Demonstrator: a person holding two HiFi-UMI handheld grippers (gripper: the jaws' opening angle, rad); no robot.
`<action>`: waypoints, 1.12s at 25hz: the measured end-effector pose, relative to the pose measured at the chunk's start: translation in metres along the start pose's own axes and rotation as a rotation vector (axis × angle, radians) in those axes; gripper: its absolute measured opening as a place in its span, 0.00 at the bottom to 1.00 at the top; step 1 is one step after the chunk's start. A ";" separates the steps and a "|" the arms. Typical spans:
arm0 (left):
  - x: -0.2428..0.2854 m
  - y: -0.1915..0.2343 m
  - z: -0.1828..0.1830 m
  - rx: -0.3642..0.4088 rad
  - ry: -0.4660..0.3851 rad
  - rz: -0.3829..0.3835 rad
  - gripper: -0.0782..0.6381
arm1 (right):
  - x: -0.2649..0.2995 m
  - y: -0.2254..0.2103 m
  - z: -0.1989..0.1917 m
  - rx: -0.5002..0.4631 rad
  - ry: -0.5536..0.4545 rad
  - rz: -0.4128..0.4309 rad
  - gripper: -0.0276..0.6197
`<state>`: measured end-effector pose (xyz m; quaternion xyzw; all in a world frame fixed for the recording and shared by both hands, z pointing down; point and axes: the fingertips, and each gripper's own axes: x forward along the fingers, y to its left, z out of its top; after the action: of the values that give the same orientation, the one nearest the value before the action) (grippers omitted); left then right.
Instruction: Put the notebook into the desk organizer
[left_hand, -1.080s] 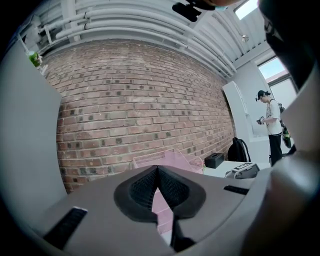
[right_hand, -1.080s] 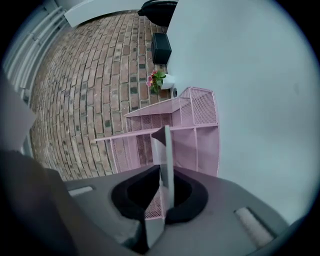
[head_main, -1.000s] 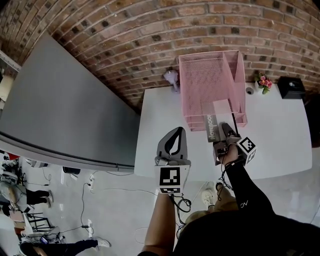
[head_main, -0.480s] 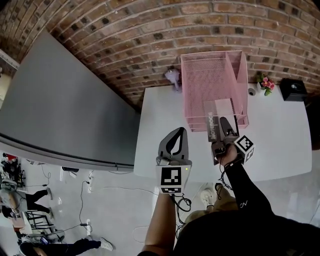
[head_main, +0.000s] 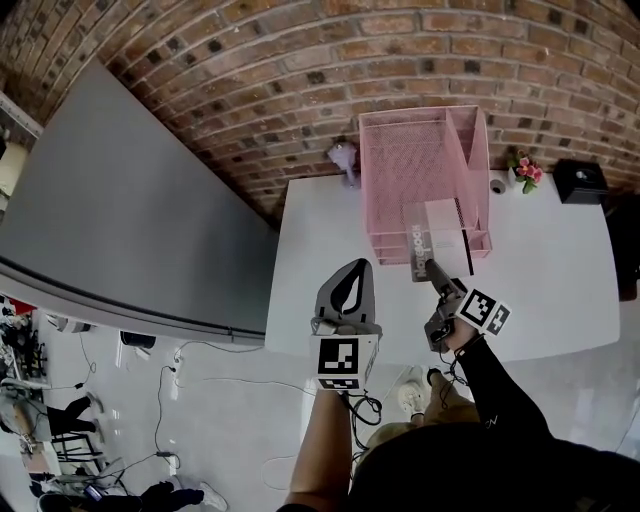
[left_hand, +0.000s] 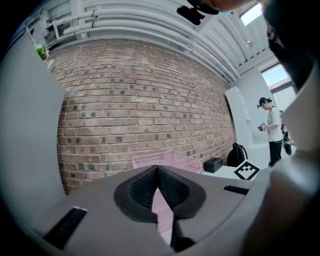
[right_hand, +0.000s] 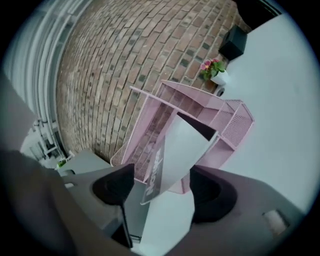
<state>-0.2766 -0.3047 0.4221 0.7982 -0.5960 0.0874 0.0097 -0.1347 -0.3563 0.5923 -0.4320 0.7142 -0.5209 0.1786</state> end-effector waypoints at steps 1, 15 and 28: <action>-0.002 -0.002 0.001 -0.002 -0.004 -0.003 0.12 | -0.004 0.000 0.000 -0.032 0.010 0.000 0.57; -0.027 -0.029 0.009 -0.011 -0.036 -0.021 0.12 | -0.060 -0.005 -0.021 -0.613 0.102 -0.066 0.56; -0.026 -0.031 0.002 -0.018 -0.021 -0.020 0.12 | -0.045 0.002 -0.023 -0.910 0.112 -0.124 0.04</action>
<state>-0.2544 -0.2715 0.4192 0.8048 -0.5889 0.0738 0.0115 -0.1269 -0.3066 0.5905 -0.4795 0.8517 -0.1866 -0.0998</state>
